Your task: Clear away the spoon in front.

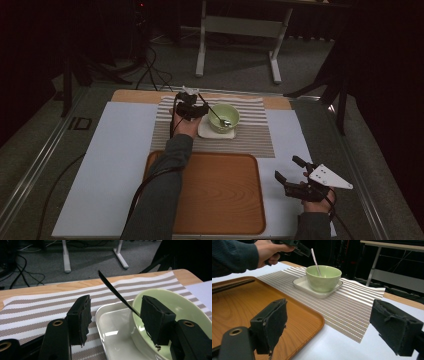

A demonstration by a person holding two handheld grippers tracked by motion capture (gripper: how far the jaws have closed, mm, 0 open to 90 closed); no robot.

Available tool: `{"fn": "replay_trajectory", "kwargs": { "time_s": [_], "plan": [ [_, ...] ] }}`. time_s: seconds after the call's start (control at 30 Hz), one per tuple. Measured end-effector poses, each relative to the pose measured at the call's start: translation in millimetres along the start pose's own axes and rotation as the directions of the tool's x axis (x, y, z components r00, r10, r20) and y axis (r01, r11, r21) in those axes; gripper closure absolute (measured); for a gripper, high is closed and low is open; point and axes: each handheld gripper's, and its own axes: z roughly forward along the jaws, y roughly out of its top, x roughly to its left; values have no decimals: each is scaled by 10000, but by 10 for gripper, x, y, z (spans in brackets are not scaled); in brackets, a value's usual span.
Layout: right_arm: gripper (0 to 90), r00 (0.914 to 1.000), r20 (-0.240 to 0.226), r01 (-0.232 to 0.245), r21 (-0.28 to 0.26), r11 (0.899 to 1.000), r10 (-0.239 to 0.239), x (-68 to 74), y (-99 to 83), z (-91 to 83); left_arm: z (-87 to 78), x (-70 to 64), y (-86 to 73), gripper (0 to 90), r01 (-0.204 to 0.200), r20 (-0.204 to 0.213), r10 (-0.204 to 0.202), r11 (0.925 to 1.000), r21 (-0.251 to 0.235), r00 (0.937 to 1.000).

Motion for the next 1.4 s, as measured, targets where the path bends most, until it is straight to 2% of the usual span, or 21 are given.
{"fn": "replay_trajectory", "kwargs": {
  "time_s": [0.2,0.47,0.67,0.83,1.03,1.13,1.27,1.33,1.4],
  "plan": [
    [139,10000,2,-78,-60,10000,78,-22,-2,8,163,48,38,427,321,-29,-320,9992,254,9995],
    [139,9998,-72,-171,-149,9997,170,-32,1,12,270,-12,99,447,333,-50,-331,9986,415,9994],
    [139,9998,-65,-189,-204,9996,187,-38,3,8,356,-57,120,506,307,-156,-297,9972,687,9994],
    [139,9998,-59,-208,-228,9995,206,-43,2,7,399,-38,134,562,394,-269,-373,9959,810,9989],
    [139,9997,-63,-246,-197,9995,245,-43,1,11,402,-42,136,640,337,-251,-316,9955,885,9992],
    [139,9997,-58,-225,-202,9995,224,-41,2,13,361,-101,125,691,75,-132,-64,9968,793,9999],
    [139,9998,-55,-181,-198,9996,180,-38,3,8,313,-142,138,715,51,1,-52,9984,569,10000],
    [139,9998,-46,-175,-188,9997,175,-39,2,8,282,-218,149,732,-300,180,293,9987,414,9994],
    [139,9998,-48,-185,-178,9997,184,-37,2,8,277,-244,151,739,-367,224,359,9987,352,9991]
  ]
}}
